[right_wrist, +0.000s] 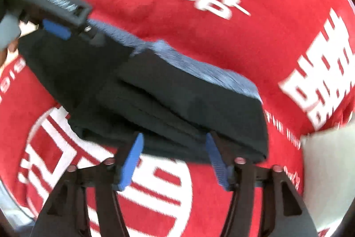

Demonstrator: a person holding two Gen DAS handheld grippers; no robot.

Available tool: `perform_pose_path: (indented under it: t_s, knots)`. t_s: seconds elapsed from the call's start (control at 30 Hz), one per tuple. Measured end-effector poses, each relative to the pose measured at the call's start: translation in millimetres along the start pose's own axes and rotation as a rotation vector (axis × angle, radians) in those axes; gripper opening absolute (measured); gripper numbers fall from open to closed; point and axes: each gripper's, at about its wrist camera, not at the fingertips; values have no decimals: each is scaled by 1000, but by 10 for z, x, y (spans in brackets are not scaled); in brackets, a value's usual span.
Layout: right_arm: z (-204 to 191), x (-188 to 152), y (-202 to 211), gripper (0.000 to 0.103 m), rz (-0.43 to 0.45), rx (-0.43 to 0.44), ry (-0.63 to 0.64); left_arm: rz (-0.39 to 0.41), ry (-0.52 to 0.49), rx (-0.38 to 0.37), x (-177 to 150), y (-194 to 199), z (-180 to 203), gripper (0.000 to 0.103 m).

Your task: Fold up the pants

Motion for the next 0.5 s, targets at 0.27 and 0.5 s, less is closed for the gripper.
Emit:
perform_pose_path:
  t_s: [0.27, 0.5]
  knots:
    - [425, -254, 8, 66, -109, 60, -170, -67, -104, -126, 109, -345, 599, 85]
    - [587, -341, -63, 55, -137, 127, -264, -116, -117, -98, 147, -676, 747, 46]
Point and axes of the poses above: each gripper's, at about its wrist camera, not at the fingertips, and y roughly against the way its jaws point, z to its right, x to its top, and after that the axes turned 1 degree about -y, right-handed
